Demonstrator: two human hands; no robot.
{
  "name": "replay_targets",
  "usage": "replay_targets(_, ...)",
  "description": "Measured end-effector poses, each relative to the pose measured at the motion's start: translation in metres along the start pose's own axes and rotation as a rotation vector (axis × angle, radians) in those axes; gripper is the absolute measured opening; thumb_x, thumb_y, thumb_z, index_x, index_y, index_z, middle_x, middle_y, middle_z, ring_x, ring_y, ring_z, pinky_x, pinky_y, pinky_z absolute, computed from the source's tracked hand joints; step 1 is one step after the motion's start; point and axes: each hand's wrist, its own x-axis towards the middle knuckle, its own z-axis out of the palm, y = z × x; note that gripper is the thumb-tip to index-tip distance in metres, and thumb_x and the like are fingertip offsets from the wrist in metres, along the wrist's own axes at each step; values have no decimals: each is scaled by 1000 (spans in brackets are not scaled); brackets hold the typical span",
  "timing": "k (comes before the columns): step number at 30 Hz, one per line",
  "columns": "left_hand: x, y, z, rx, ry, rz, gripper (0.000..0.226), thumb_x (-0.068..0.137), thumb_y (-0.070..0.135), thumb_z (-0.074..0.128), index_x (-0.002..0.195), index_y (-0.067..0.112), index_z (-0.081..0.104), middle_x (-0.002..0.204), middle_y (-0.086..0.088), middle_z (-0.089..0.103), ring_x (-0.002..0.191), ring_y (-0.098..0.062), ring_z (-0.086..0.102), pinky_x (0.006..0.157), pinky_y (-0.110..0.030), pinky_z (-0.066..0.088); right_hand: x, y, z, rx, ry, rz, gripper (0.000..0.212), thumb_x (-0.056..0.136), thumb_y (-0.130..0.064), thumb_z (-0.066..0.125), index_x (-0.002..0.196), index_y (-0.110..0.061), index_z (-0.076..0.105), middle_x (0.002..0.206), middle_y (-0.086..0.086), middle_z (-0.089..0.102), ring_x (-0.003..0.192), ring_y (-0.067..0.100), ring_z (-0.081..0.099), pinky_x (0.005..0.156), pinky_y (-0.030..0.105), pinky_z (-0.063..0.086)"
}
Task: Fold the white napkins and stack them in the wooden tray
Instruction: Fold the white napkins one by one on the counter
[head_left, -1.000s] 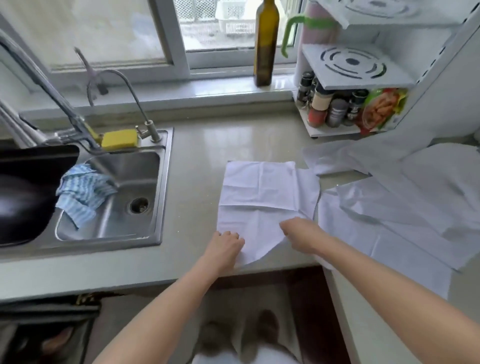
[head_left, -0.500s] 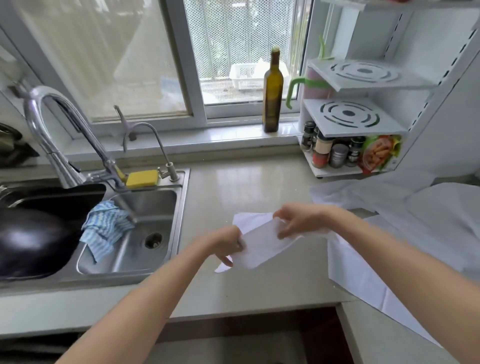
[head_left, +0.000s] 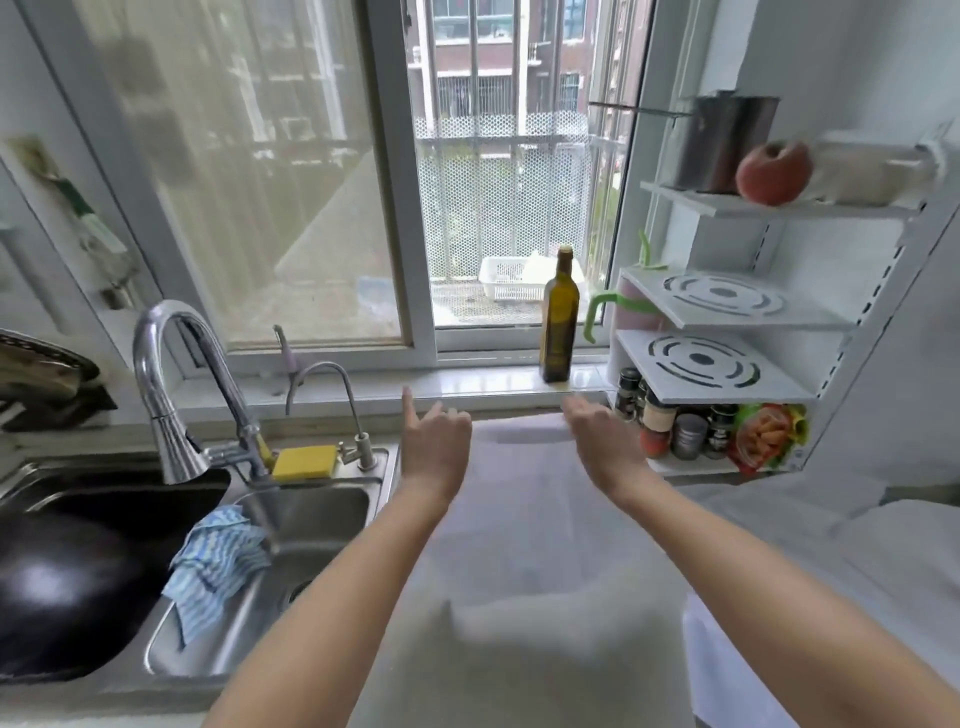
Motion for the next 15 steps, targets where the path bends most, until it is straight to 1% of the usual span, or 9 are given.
replay_targets(2, 11, -17, -16, 51, 262, 100, 27, 74, -13, 50, 77, 8, 66, 77, -13, 68, 83, -27, 67, 114, -55, 26, 11, -1, -13, -68, 135, -60, 36, 86, 16, 37, 113, -2, 54, 122, 18, 58, 108, 35, 60, 85, 42, 54)
replay_targets(3, 14, -25, -22, 98, 347, 149, 26, 71, -14, 51, 72, 7, 66, 70, -14, 67, 71, -27, 67, 110, -52, 34, 14, -1, -17, -96, 186, -83, 38, 85, 18, 41, 115, 1, 57, 129, 20, 56, 112, 37, 59, 91, 42, 53)
replay_targets(5, 14, -38, -27, 197, 402, 214, 29, 70, -14, 48, 69, 8, 67, 63, -9, 65, 59, -23, 65, 107, -46, 41, 14, 0, -20, -104, 273, -129, 39, 78, 23, 50, 112, 8, 62, 128, 27, 56, 111, 40, 61, 96, 45, 48)
replay_targets(7, 5, -47, -20, 253, 406, 313, 26, 69, -13, 56, 73, 9, 69, 65, -6, 67, 66, -21, 69, 107, -44, 41, 6, -2, -13, -132, 274, -167, 41, 73, 25, 55, 111, 11, 63, 124, 29, 58, 109, 39, 62, 99, 44, 45)
replay_targets(9, -12, -49, -1, 301, 373, 411, 23, 68, -10, 61, 75, 11, 70, 68, -4, 68, 74, -19, 70, 107, -41, 42, -9, -5, 3, -145, 205, -190, 43, 76, 22, 54, 117, 10, 60, 129, 28, 55, 115, 38, 59, 105, 42, 41)
replay_targets(11, -35, -46, 22, 326, 258, 479, 29, 71, -9, 49, 76, 12, 69, 68, -2, 66, 76, -18, 69, 105, -38, 44, -30, -9, 25, -107, 46, -184, 45, 87, 14, 43, 131, 6, 50, 144, 23, 42, 129, 32, 48, 113, 36, 29)
replay_targets(12, -47, -44, 35, 325, 199, 498, 31, 70, -9, 47, 75, 12, 69, 66, -1, 66, 75, -17, 68, 104, -36, 45, -42, -10, 38, -85, -49, -174, 46, 91, 9, 38, 137, 2, 43, 151, 18, 34, 135, 27, 40, 114, 32, 24)
replay_targets(14, -71, -38, 60, 296, 87, 522, 25, 66, -6, 56, 74, 13, 69, 66, 0, 66, 75, -17, 68, 102, -33, 46, -67, -13, 64, -51, -197, -161, 48, 94, 6, 33, 141, -4, 35, 157, 11, 24, 141, 21, 31, 112, 28, 24)
replay_targets(15, -83, -34, 73, 265, -14, 526, 23, 68, -6, 58, 78, 11, 69, 72, -3, 67, 81, -20, 67, 106, -34, 43, -79, -14, 78, -43, -275, -146, 50, 95, 5, 32, 143, -5, 32, 158, 9, 21, 142, 19, 28, 112, 28, 25)
